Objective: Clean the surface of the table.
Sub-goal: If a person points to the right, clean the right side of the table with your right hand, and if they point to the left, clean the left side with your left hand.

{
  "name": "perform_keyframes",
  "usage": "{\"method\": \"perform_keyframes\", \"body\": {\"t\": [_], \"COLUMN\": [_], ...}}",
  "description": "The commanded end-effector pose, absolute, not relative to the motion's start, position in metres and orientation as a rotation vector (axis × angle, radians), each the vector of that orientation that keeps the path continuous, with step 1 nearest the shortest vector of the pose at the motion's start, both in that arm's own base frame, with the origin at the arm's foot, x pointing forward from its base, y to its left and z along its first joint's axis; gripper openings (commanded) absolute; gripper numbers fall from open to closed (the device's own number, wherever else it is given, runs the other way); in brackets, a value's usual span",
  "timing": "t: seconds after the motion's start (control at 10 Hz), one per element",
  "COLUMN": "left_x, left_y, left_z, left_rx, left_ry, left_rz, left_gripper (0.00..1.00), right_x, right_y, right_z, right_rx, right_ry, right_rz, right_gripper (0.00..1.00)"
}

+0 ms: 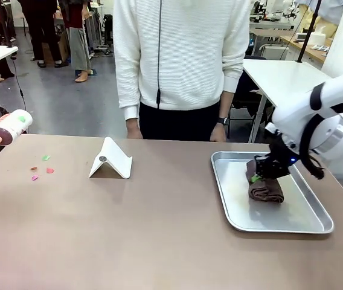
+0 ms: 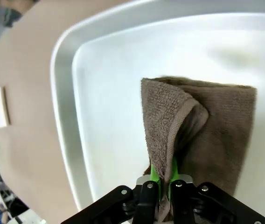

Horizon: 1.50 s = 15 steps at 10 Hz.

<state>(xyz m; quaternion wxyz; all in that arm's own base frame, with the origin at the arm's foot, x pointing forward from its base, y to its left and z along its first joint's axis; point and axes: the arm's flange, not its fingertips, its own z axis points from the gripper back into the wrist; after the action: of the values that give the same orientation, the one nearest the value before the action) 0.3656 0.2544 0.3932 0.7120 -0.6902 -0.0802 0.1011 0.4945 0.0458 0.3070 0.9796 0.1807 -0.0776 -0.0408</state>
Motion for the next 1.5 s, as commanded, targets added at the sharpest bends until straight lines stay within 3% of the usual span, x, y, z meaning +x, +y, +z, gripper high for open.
{"method": "perform_keyframes", "body": {"t": [0.0, 0.5, 0.8, 1.1, 1.4], "left_x": [0.364, 0.364, 0.364, 0.364, 0.364], "left_y": [0.254, 0.254, 0.254, 0.254, 0.254], "left_z": [0.396, 0.396, 0.396, 0.396, 0.396], "left_rx": [-1.533, -1.533, -1.533, -1.533, -1.533], "left_ry": [-0.182, -0.182, -0.182, -0.182, -0.182], "left_rz": [0.219, 0.219, 0.219, 0.219, 0.219], "left_gripper": [0.0, 0.0, 0.0, 0.0, 0.0], "right_x": [0.48, 0.466, 0.455, 0.437, 0.407], "right_y": [0.024, -0.006, -0.016, -0.052, -0.086], "right_z": [0.312, 0.324, 0.355, 0.381, 0.404], "right_rx": [0.361, 0.463, 0.894, 1.467, 1.511], "right_ry": [-0.191, -0.255, -0.249, -0.136, -0.12], "right_rz": [-0.161, -0.213, -0.187, -0.157, -0.129], "right_gripper": [0.07, 0.07, 0.07, 0.07, 0.07]}}
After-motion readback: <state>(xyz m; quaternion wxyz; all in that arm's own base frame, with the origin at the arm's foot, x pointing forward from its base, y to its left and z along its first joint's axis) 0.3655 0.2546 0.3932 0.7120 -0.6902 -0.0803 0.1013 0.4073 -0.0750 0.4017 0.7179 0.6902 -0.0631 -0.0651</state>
